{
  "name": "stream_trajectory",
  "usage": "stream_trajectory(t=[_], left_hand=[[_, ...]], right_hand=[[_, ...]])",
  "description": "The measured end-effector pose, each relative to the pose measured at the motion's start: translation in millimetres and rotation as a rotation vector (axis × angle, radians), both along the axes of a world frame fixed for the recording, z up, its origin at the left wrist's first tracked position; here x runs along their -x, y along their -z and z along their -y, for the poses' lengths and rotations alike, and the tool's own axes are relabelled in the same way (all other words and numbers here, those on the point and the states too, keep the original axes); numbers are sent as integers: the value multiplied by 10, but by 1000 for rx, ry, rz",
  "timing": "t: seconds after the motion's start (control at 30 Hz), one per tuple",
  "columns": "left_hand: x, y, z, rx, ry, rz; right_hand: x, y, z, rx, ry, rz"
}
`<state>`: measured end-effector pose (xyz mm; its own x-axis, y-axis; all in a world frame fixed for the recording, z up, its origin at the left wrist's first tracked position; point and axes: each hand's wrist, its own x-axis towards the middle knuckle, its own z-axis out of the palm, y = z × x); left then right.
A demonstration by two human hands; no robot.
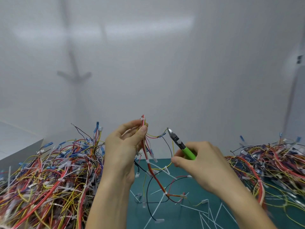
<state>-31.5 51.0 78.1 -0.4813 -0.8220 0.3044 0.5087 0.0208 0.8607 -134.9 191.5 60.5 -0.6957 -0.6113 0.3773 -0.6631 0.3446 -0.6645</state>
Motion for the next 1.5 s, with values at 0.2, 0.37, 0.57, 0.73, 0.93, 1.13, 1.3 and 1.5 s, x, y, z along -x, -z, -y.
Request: stream_trajectory(t=[0.2,0.37,0.57,0.73,0.93,1.13,1.3,1.5], left_hand=[[4,-7,-19,14,29,-11],[35,5,-56,44,33,-30],[-1,18,-31,112,-61,-16],[-2,34,38,162,-59,48],[-20,48,-38,443,153,298],[39,67,-172,602,299,500],[91,101,-173,587,244,527],[100,97,-121,463,94,443]], right_hand=[[-48,24,56,51,-13,60],[-47,9,53,166,-40,124],[26,-30,5,329,-62,145],[60,-62,-26,473,-77,236],[12,-69,-19,646,-151,434],[-28,-54,12,684,-96,365],[5,-58,-16,613,-27,276],[85,-43,-88,108,70,-201]])
